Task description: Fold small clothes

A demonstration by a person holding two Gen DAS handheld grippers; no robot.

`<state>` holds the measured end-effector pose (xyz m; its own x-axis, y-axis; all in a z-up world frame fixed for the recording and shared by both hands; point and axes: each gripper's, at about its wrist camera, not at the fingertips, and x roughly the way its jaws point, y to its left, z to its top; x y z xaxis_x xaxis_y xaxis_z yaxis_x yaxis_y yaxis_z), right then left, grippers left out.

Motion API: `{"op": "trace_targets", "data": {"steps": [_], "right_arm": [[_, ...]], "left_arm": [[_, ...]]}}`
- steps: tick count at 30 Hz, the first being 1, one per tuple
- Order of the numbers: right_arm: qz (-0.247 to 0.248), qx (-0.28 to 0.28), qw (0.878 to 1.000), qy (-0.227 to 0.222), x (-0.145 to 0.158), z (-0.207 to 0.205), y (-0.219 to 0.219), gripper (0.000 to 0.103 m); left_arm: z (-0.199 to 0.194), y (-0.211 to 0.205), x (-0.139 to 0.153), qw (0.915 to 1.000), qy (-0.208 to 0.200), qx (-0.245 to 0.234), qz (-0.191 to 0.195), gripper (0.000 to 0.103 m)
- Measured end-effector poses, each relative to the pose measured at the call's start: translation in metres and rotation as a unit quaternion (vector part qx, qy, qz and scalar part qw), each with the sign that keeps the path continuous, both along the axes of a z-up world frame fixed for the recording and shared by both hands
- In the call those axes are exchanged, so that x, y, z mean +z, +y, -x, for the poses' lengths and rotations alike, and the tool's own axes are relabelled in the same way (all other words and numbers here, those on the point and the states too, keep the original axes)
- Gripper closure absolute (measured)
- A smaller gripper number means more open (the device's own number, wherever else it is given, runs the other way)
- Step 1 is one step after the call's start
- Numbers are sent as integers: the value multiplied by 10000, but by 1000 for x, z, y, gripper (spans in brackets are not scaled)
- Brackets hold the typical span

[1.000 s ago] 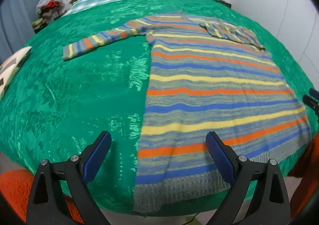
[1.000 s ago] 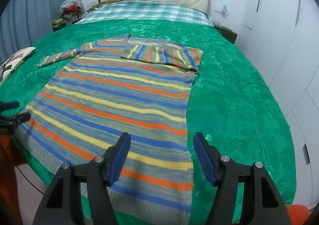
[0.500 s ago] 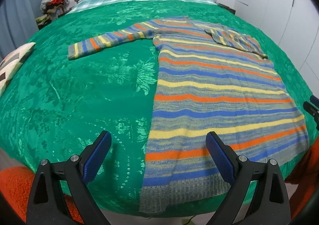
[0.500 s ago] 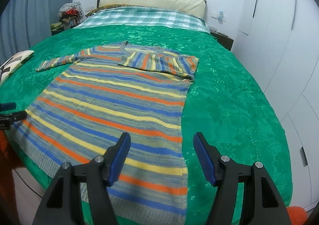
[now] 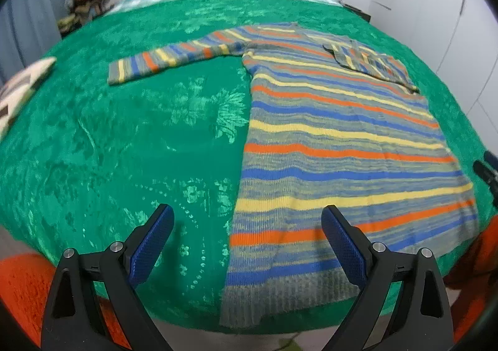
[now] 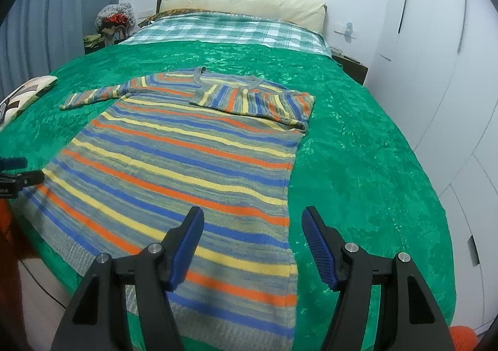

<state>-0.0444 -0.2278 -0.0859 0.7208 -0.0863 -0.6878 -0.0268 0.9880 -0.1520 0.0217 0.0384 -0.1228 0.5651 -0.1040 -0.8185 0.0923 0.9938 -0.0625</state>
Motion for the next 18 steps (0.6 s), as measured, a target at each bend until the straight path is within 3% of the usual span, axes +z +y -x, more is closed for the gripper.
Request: {"op": "trace_targets", "data": {"steps": [5,7,11,14,18], "right_arm": [[-59,-22,10000,-44,2,0,-2,38],[-98,-26,9999,-34,2,-1,-3,37],[-211,-26,9998,-19,2,-2,-7,37],[-290,-26,9996,10,1,-3,-10,37],[-349,-40,9993,137,-5,-7,-12,37]], "left_arm": [[-26,38,19,9933,352,405,1028,7],[-47,67,29,9853,399,692,1509,6],[-95,130,33,9680,483,1407,2022,6],[-137,165,24,9625,574,1868,1884,6],[-195,189,4,9626,813,2215,1331,6]]}}
